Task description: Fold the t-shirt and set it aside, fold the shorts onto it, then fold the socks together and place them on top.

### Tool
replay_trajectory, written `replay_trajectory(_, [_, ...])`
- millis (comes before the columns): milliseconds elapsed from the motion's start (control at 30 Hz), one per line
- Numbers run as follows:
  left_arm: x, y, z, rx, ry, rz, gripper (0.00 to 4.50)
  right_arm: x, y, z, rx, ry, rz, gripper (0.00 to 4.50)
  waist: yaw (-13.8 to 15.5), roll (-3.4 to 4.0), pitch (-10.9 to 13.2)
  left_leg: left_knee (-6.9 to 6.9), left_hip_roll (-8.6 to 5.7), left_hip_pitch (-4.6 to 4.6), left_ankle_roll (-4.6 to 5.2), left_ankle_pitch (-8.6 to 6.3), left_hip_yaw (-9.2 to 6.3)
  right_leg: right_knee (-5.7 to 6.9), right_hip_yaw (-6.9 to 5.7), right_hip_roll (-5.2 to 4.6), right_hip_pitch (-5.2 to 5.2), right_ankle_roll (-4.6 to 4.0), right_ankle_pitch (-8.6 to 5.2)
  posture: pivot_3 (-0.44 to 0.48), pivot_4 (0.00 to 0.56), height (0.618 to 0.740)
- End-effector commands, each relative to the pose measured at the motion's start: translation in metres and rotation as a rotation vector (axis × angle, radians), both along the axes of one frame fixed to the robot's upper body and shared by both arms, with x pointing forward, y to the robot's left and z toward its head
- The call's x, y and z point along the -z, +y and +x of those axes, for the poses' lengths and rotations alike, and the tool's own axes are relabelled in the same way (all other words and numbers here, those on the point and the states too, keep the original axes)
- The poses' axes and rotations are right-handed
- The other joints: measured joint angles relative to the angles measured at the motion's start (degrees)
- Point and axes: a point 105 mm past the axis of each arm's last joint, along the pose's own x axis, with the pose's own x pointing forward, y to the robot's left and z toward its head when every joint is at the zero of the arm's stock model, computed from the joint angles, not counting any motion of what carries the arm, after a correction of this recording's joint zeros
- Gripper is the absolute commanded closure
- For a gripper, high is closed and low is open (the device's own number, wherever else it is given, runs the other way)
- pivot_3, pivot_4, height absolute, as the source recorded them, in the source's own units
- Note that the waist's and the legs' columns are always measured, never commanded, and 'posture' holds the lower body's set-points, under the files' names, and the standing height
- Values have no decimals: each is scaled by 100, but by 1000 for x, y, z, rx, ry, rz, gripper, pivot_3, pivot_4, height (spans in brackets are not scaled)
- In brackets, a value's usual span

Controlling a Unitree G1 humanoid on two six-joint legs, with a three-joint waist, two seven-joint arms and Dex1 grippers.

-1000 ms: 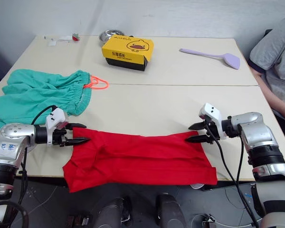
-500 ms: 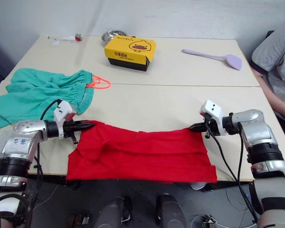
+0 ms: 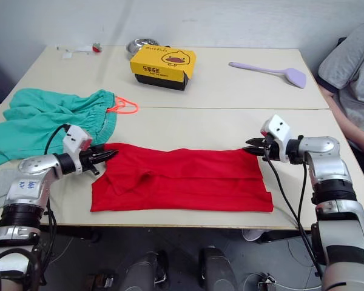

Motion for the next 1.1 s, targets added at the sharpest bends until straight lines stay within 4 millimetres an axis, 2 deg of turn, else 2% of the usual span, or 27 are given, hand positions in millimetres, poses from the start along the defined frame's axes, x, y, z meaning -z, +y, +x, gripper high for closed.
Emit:
replay_trajectory(33, [-50, -7, -18, 124, -221, -89, 2090, -38, 9, -18, -92, -158, 148, 1776, 5, 0, 0, -2, 0, -1, 0, 0, -1, -2, -1, 0, 0, 0, 0, 0, 150, 740])
replay_trajectory(67, [-54, -11, -25, 161, -230, -129, 2090, -40, 15, -26, -125, -152, 189, 1421, 7, 0, 0, -3, 0, -1, 0, 0, -2, -3, -1, 0, 1, 0, 0, 0, 150, 740])
replay_trajectory(133, [-49, -27, -40, 271, -196, -125, 2090, -36, 31, -40, -188, -131, 222, 1484, 3, 0, 0, -2, 0, 0, 0, 0, -4, -2, -1, 0, 4, 0, 0, 0, 150, 740])
replay_trajectory(167, [-46, -35, -47, 314, -176, -118, 2090, -33, 37, -45, -198, -125, 221, 1656, -8, 1, -1, -4, 1, 5, 0, 0, -4, -3, 0, 0, 10, 0, 0, 0, 150, 740])
replay_trajectory(267, [-38, -55, -68, 421, -139, -96, 2090, -18, 63, -59, -239, -83, 220, 2584, -22, 0, 0, -11, 2, 19, -1, -2, -6, -7, 0, 1, 22, 1, 0, 0, 150, 740])
replay_trajectory(367, [-34, -61, -78, 433, -131, -100, 2725, -6, 82, -70, -268, -60, 221, 3718, -10, 0, 0, -13, 2, 19, -2, -3, -12, -5, -1, 1, 20, 0, 0, 0, 150, 740])
replay_trajectory(433, [-26, -61, -82, 436, -127, -40, 3318, 1, 89, -77, -296, -61, 207, 4396, -2, 1, 0, -13, 1, 18, 6, -16, -16, -4, -3, 1, 19, -2, 1, 0, 150, 740])
replay_trajectory(467, [-22, -63, -85, 448, -119, -20, 3673, 4, 91, -78, -296, -63, 202, 4500, 1, 0, 0, -13, 0, 18, 9, -18, -15, -4, -2, -1, 19, -2, 1, 0, 150, 740])
replay_trajectory(567, [-11, -69, -91, 453, -106, -2, 4474, 8, 96, -78, -290, -72, 222, 4500, -3, 0, 0, -14, -1, 17, 18, -23, -14, -18, -2, -3, 23, -1, 2, 0, 150, 740])
replay_trajectory(733, [-2, -71, -91, 400, -105, -11, 4474, 17, 99, -78, -288, -77, 207, 4500, 7, 0, 0, -26, -1, 14, 34, -18, -14, -34, -3, -3, 22, -1, 2, 0, 150, 740])
replay_trajectory(867, [17, -72, -98, 394, -44, 30, 4474, 21, 101, -75, -272, -88, 206, 4500, -7, 0, 0, -38, -2, 14, 37, -19, -11, -46, -1, -3, 22, -1, 2, 0, 150, 740])
replay_trajectory(967, [24, -75, -96, 352, -28, 2, 4474, 23, 102, -71, -255, -96, 208, 4500, -1, 0, 0, -44, -1, 15, 37, -19, -11, -48, -2, -2, 20, -1, 2, 0, 150, 740])
replay_trajectory(1033, [29, -71, -90, 284, -16, 17, 4474, 26, 102, -68, -234, -96, 206, 4500, 2, 0, 0, -43, -1, 15, 36, -18, -13, -46, -3, -2, 20, -1, 2, 0, 150, 740])
replay_trajectory(1100, [36, -58, -86, 209, 17, 39, 4474, 31, 99, -64, -203, -93, 192, 4500, 2, 0, 0, -42, -2, 15, 37, -18, -13, -46, -3, -2, 20, -1, 2, 0, 150, 740])
